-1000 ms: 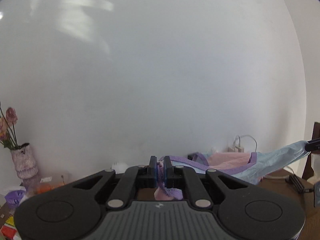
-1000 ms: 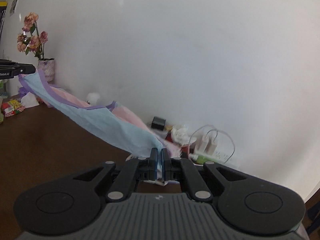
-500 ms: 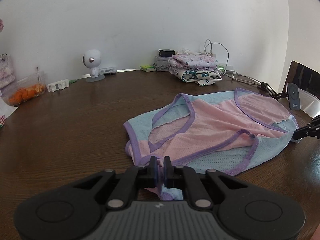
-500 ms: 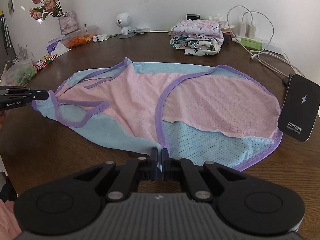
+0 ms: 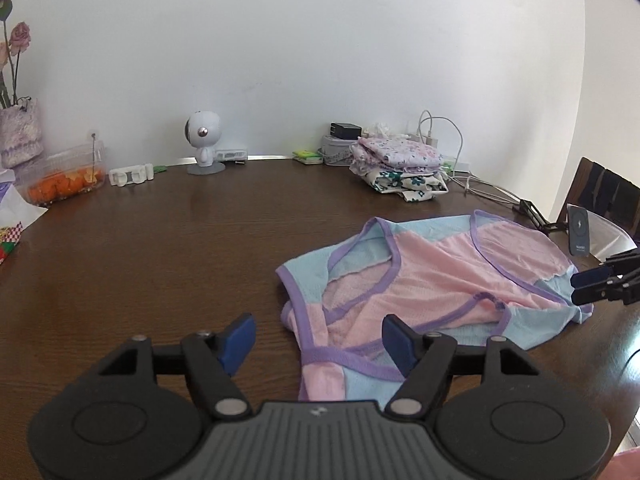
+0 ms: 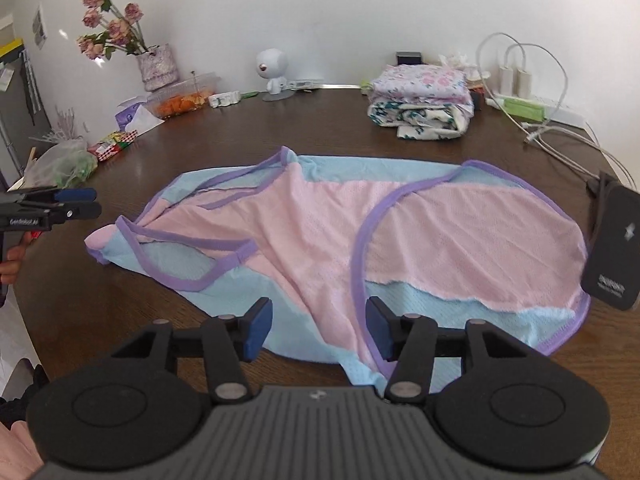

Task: Fold clothes

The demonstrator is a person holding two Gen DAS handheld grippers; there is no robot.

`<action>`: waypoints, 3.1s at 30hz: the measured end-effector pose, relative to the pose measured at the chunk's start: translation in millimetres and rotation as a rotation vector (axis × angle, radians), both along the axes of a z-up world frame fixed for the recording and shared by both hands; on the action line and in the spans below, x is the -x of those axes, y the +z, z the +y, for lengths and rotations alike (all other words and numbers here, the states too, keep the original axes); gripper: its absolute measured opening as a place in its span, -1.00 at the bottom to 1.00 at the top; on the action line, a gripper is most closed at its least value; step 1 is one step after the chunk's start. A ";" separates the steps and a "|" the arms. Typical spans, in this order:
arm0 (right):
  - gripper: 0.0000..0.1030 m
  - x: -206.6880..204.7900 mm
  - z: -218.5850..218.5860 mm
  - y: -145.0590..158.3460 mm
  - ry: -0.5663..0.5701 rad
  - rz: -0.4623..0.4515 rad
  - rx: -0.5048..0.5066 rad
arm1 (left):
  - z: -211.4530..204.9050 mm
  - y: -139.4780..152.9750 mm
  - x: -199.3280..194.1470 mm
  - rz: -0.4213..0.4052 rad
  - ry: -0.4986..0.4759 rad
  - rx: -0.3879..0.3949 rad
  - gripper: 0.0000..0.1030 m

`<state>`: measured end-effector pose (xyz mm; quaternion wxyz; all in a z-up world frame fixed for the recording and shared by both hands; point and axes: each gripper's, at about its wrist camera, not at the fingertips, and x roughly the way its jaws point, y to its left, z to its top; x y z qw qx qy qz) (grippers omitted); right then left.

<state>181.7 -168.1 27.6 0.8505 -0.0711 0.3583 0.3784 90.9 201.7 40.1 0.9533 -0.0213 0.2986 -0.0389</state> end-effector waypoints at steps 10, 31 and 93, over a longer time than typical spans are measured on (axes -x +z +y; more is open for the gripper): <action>0.03 -9.5 117.7 -17.6 0.190 -0.103 0.172 | 11.6 -27.6 -113.9 0.243 0.067 0.141 0.05; -0.94 15.3 61.0 -29.8 0.095 -0.032 0.120 | 93.2 -53.8 -132.0 0.166 0.271 0.635 -0.91; -1.00 -238.2 21.3 -29.6 -0.336 0.422 -0.245 | -54.4 -46.1 -232.9 0.240 0.107 0.503 -0.92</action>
